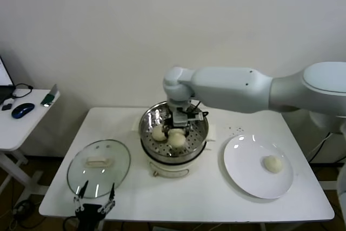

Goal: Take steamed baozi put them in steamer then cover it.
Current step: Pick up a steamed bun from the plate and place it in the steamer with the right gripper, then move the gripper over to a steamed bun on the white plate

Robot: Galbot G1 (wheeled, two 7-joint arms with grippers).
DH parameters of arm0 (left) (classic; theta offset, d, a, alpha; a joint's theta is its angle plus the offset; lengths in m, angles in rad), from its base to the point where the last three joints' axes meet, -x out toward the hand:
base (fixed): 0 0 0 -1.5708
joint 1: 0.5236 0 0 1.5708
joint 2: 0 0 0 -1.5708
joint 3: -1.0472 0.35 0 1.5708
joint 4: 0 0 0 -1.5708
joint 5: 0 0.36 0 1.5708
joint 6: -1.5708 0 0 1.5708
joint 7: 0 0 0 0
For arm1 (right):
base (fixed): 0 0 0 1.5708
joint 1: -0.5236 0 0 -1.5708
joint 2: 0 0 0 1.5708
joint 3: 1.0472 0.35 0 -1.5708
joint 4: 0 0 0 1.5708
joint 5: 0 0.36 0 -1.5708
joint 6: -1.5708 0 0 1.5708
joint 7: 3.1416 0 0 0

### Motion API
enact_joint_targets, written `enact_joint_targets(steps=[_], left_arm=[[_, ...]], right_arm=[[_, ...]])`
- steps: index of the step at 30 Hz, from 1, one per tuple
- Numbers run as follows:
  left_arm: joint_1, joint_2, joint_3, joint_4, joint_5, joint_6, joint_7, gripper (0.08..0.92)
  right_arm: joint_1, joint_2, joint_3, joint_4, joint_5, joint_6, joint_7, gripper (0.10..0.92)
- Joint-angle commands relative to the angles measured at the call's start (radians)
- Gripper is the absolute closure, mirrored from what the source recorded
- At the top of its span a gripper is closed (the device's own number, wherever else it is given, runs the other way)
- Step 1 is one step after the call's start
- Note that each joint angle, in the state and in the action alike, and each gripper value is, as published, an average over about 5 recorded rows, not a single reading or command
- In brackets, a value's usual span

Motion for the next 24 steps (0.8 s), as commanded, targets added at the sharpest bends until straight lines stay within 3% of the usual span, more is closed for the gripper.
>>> enact_joint_targets(steps=[1, 6, 11, 18, 24], left_arm=[[-0.008, -0.001, -0.002, 0.004, -0.002, 0.003, 0.001, 0.177], [-0.01, -0.004, -0.001, 0.005, -0.002, 0.003, 0.001, 0.177], [-0.009, -0.003, -0.002, 0.005, -0.002, 0.002, 0.0, 0.177], [-0.008, -0.002, -0.002, 0.008, -0.002, -0.001, 0.0, 0.177], [-0.008, 0.003, -0.002, 0.01, -0.001, -0.003, -0.001, 0.177]], right_arm=[[-0.061, 0.078, -0.022, -0.027, -0.007, 0.011, 0.005, 0.32], [-0.058, 0.075, -0.024, -0.033, -0.002, 0.003, 0.001, 0.296], [-0.034, 0.067, -0.013, -0.048, 0.005, 0.001, -0.004, 0.217], [0.031, 0.013, 0.022, -0.078, 0.057, -0.024, -0.003, 0.203], [0.188, -0.13, -0.113, -0.057, 0.255, -0.316, 0.081, 0.203]])
